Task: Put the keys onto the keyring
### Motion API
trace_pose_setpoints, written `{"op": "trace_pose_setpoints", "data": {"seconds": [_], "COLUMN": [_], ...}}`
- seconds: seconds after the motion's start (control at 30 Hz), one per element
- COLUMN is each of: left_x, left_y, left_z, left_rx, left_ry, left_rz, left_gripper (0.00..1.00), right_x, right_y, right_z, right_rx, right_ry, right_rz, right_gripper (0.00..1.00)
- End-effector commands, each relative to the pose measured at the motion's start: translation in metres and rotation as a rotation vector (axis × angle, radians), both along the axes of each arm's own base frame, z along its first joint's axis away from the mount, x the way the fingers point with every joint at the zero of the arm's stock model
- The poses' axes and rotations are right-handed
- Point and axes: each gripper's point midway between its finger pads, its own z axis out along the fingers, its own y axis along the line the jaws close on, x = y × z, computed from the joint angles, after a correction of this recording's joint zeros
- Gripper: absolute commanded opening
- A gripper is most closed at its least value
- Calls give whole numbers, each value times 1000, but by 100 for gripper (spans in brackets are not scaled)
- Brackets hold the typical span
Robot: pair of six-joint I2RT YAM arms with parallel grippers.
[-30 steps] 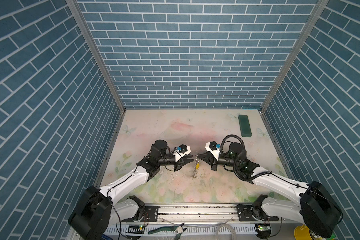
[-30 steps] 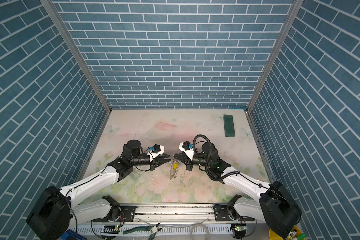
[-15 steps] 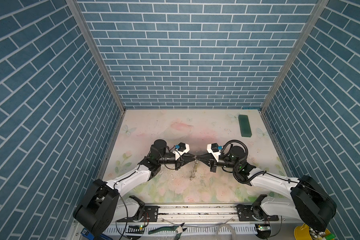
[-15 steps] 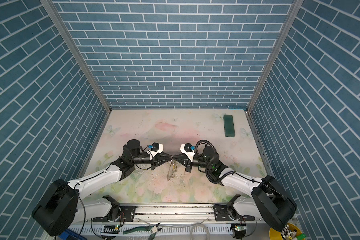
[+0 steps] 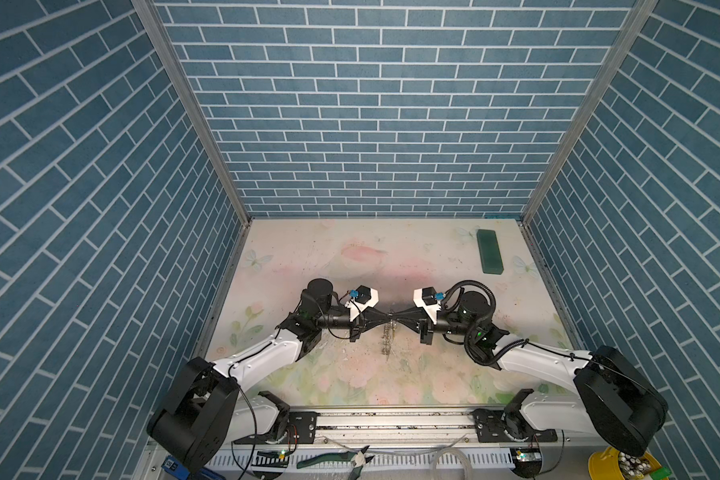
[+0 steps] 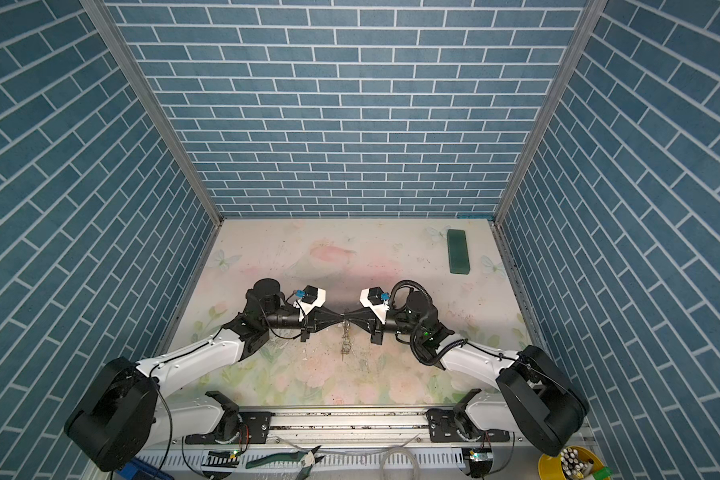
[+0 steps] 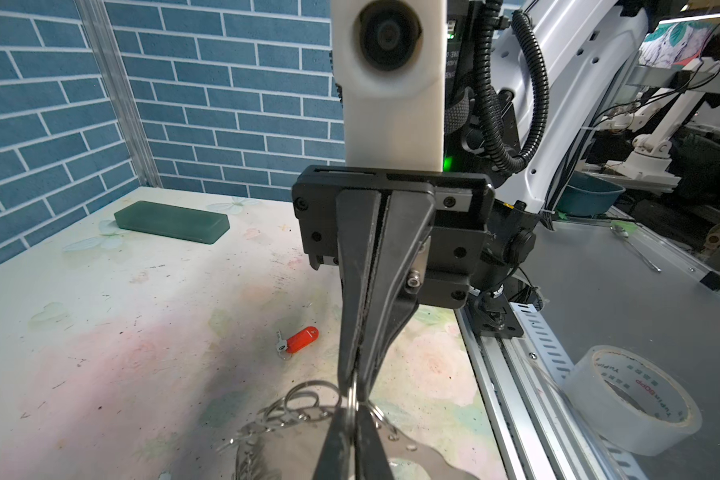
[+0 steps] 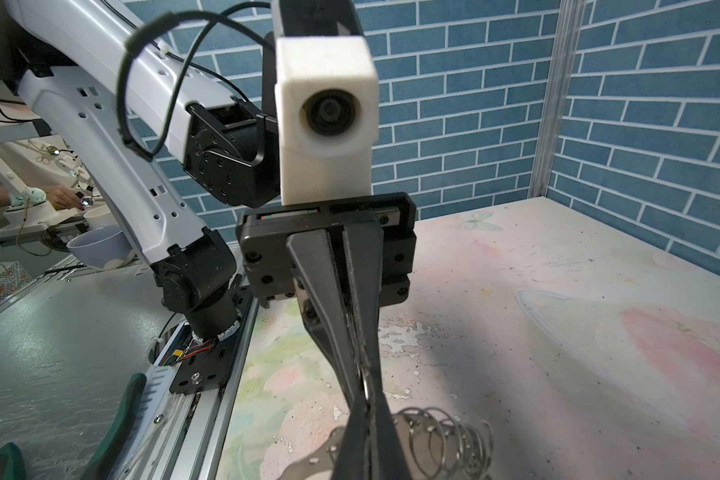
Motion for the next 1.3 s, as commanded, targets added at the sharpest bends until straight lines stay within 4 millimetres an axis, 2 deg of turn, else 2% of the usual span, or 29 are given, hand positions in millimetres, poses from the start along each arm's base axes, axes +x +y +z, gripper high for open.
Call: {"op": "trace_pose_setpoints", "data": {"seconds": [0.0, 0.17, 0.2, 0.27, 0.37, 0.47, 0.57, 0.7, 0.87, 1.27], "left_x": [-1, 0, 0, -1, -1, 1, 3, -2, -8, -13], "left_y": [0, 0, 0, 0, 0, 0, -2, -5, -8, -14], "left_z": [6, 11, 11, 10, 7, 2, 4, 4, -7, -1], "left_rx": [-25, -16, -9, 14, 71, 151, 190, 201, 280, 271], "left_ry": [-24, -11, -5, -13, -33, -43, -43, -24, -15, -24], "left_rz": [-12, -6, -5, -4, -12, -15, -32, -64, -89, -116], "left_gripper": [5, 0, 0, 0, 0, 0, 0, 0, 0, 0], "right_x": [-8, -3, 1, 3, 5, 1, -3, -2, -5, -14], "right_y": [2, -1, -4, -12, -24, -26, -23, -22, -19, -14], "right_z": [5, -3, -7, -13, -13, -6, -1, 4, 16, 10], "right_rx": [25, -28, -79, -189, -306, -304, -303, -319, -287, -278], "right_ry": [-12, 8, 8, -32, -68, -77, -67, -73, -74, -27], "right_rz": [50, 18, -6, -32, -54, -35, -5, 6, 38, 97], "right_gripper": [0, 1, 8, 16, 18, 19, 19, 17, 16, 14]}}
